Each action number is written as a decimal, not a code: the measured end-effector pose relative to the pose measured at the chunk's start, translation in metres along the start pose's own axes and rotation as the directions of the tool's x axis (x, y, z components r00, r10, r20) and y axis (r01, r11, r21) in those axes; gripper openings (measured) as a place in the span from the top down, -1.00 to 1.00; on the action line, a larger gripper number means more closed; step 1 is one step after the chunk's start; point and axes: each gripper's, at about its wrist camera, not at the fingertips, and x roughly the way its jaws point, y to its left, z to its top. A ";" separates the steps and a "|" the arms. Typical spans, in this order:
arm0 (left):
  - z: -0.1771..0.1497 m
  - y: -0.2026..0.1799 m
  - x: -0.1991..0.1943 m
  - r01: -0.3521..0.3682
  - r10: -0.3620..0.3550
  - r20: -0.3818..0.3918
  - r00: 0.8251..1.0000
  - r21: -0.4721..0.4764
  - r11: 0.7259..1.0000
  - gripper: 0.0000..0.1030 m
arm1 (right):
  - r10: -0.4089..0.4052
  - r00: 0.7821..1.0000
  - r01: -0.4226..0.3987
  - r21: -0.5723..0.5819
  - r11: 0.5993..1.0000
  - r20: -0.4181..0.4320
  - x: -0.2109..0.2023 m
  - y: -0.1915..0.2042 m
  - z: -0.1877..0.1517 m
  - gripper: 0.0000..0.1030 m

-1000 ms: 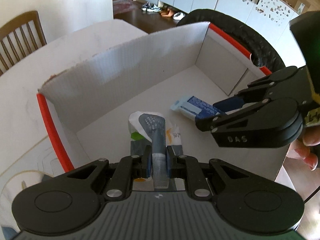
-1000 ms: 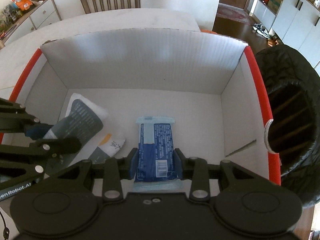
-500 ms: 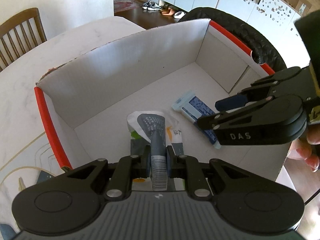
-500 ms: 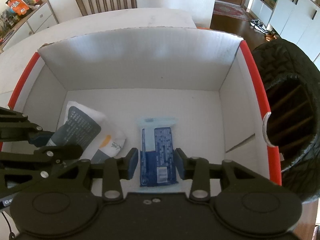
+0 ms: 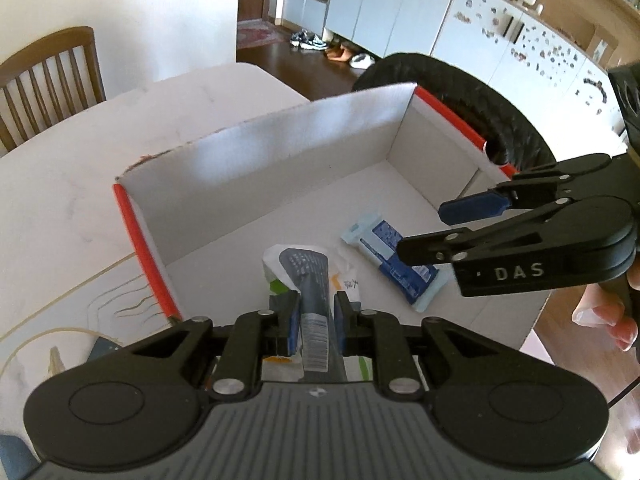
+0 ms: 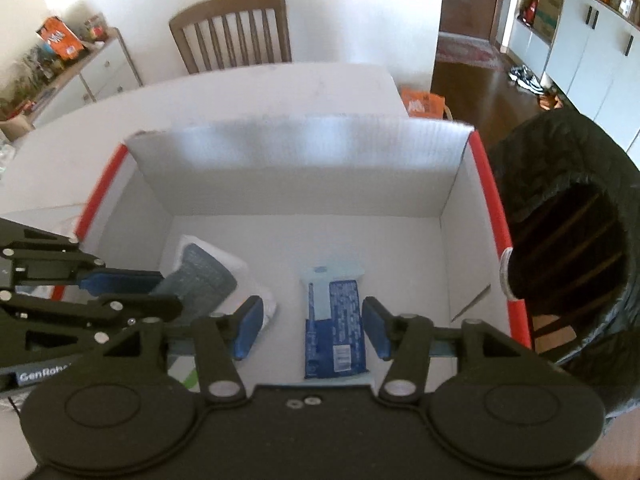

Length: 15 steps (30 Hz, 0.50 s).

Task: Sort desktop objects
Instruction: 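Open both grippers to drop the bag and bar into the red box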

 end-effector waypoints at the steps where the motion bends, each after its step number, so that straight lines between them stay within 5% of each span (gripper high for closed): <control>1: 0.000 0.000 -0.003 0.000 0.000 0.006 1.000 -0.002 1.000 0.69 | 0.004 1.000 -0.004 0.002 1.000 0.005 -0.003 0.000 0.000 -0.05; 10: -0.009 -0.010 -0.034 -0.012 0.012 0.085 0.996 0.005 1.000 0.68 | 0.028 0.997 -0.029 0.007 1.000 0.074 -0.035 -0.002 -0.005 -0.08; 15: -0.021 -0.016 -0.058 -0.021 0.017 0.159 0.987 0.022 1.000 0.68 | 0.043 0.990 -0.043 -0.001 0.999 0.131 -0.056 0.001 -0.015 -0.26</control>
